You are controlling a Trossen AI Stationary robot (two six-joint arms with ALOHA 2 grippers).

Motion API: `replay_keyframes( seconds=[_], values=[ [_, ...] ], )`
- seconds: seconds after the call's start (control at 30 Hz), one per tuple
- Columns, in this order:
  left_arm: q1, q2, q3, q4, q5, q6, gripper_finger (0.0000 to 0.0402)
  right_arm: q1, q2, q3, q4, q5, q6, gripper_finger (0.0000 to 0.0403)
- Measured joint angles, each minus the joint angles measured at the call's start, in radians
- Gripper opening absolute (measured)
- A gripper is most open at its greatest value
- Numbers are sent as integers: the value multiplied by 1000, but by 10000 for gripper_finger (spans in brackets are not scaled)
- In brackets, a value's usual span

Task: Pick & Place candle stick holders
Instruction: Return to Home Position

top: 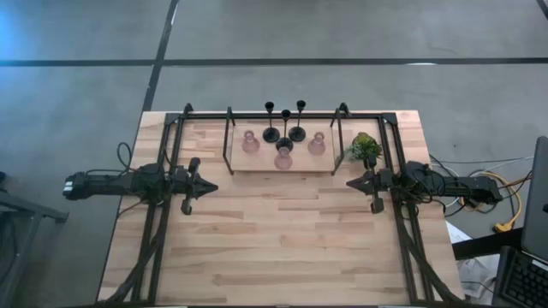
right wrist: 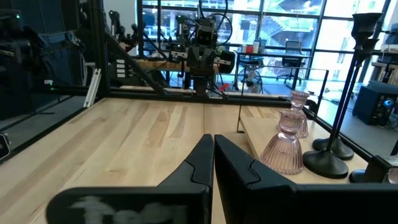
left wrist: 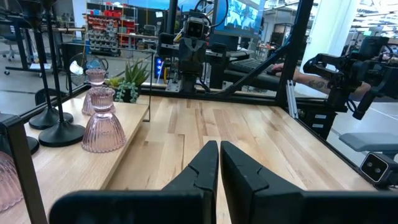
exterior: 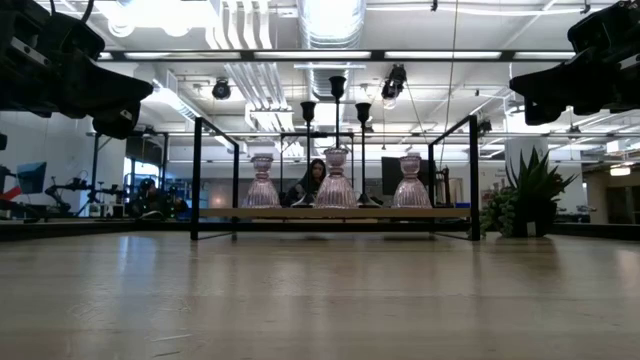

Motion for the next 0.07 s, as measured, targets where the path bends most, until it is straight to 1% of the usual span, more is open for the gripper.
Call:
replay_keyframes(
  seconds=[0.07],
  values=[
    [0, 0, 0, 0, 0, 0, 23, 0, 0, 0, 0, 0, 0, 8]
  ],
)
